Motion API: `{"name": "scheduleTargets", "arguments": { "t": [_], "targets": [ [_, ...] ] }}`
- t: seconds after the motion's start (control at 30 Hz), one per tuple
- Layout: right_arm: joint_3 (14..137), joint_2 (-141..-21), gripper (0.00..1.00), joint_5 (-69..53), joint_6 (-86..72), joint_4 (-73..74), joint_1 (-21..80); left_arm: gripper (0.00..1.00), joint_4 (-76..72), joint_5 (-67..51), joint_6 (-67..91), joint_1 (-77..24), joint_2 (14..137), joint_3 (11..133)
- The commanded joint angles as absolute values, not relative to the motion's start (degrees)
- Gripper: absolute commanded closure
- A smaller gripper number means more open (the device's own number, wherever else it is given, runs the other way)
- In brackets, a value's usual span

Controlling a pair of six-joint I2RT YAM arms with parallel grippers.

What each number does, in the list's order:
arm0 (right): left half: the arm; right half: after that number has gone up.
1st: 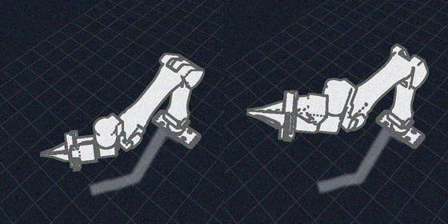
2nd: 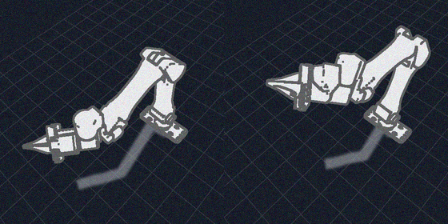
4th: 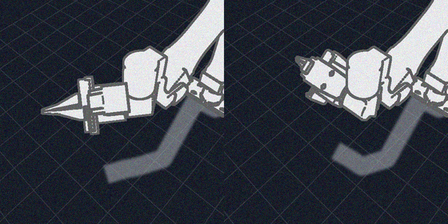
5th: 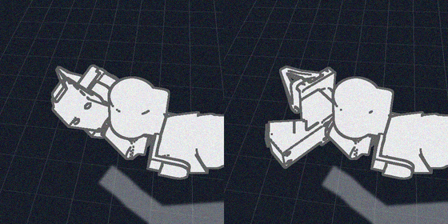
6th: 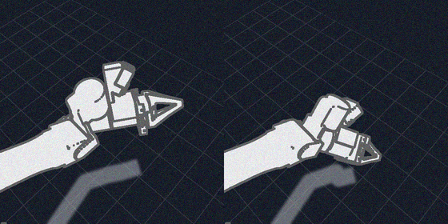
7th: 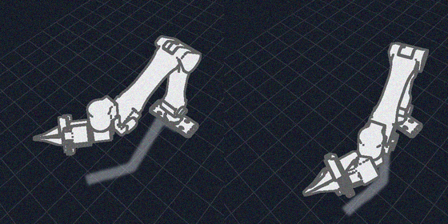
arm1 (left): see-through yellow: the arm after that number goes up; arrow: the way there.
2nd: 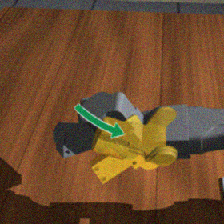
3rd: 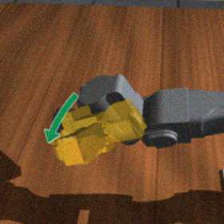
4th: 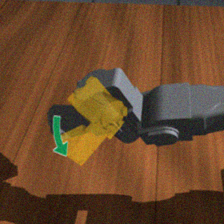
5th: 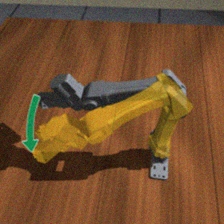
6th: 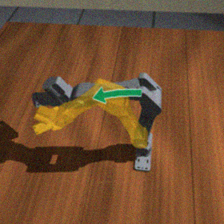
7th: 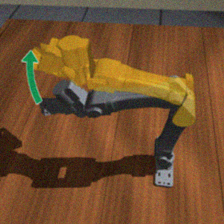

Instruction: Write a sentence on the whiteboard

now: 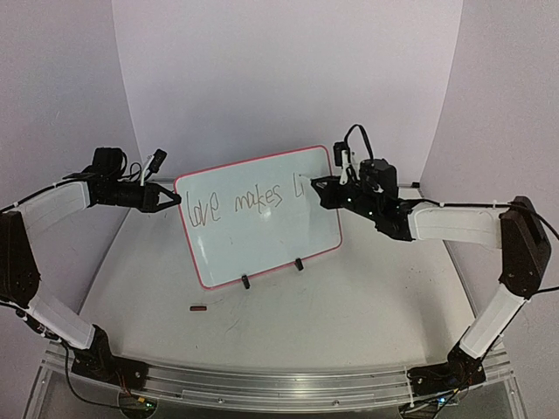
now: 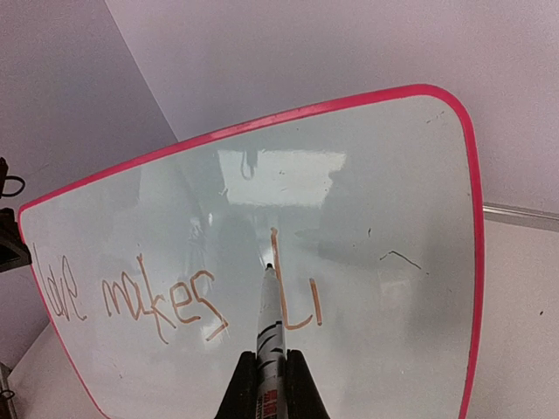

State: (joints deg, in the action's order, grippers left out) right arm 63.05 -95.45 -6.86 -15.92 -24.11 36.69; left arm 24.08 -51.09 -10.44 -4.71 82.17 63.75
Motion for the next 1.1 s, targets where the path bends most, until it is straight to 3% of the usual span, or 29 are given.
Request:
{"name": "scheduleTargets", "arguments": {
  "t": [0.0,0.67,1.07],
  "targets": [
    [65.88,-97.57,1.00,-5.28,-15.10,-24.72,36.91,1.00,25.40,-48.08,-13.45,-5.30,83.10,65.13],
    [68.48,-101.59,1.00,-3.00,-14.51,-23.64,36.92,1.00,25.42,-48.16,-13.55,-5.34,83.41,65.10],
    [64.15,-94.10,1.00,-1.13,-14.23,-24.52,36.92,1.00,25.39,-48.20,-13.47,-5.35,83.51,65.15]
  ]
}}
